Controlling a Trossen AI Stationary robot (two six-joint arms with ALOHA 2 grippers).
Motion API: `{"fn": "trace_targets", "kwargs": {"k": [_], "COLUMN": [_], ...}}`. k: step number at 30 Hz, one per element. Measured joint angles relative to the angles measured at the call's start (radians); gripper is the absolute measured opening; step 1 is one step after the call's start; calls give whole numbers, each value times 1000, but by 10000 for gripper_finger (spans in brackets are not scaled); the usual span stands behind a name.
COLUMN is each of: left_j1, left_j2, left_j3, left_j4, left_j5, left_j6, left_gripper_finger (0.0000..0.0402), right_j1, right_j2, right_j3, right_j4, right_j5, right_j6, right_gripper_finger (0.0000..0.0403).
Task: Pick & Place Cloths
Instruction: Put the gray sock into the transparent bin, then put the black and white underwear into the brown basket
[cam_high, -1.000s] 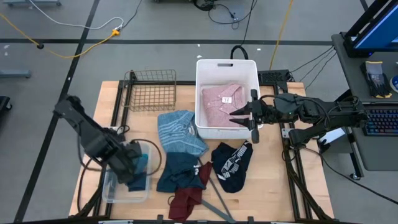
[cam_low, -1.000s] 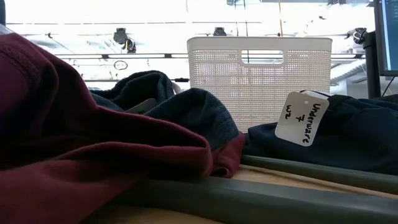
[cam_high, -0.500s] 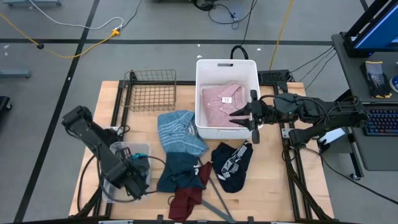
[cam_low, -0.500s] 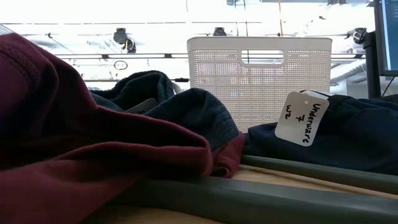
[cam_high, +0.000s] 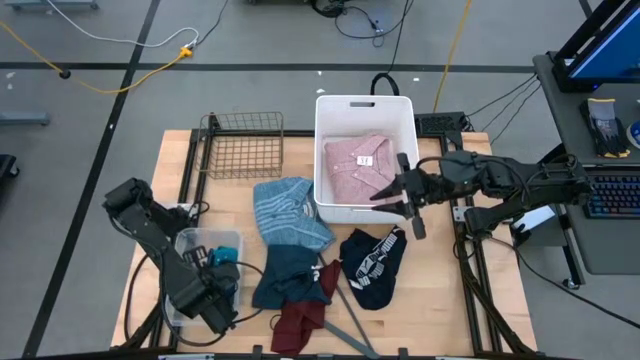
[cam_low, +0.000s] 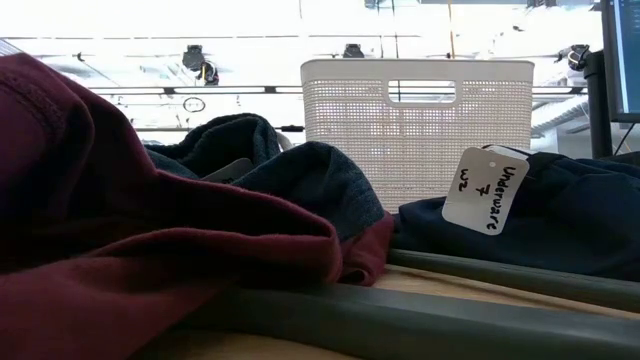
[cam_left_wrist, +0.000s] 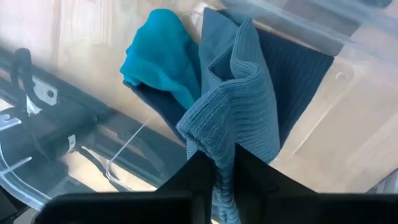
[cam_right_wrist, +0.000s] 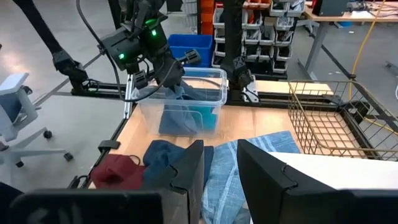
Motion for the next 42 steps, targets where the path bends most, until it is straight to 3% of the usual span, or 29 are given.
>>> {"fn": "trace_targets", "kwargs": {"k": [6,15,22,27,34,39,42], "left_j1": [1,1,18,20,19,19,19], "left_j2": [0,0,-31,-101,-241,-333,-389], "left_j3": [0,0,0,0,0,0,0], "left_j4": [1,1,2,1,-1,13,53], "left_j5": [-25,-25,111,105,6,-119,-257], "left_j6": [-20,-30,85,46,-86,-125,-130], "left_gripper_finger": [104,229,300,321,325,315,312], "right_j1": [0,0,8,37,101,205,279], "right_j2": [0,0,0,0,0,19,40], "right_j3": [0,0,0,0,0,0,0], "right_j4": [-11,-11,-20,-5,40,22,-50], "right_j5": [0,1,3,4,8,111,174], "right_j6": [0,18,-44,-165,-185,-177,-176], "right_gripper_finger": [89,89,89,89,89,89,87]}}
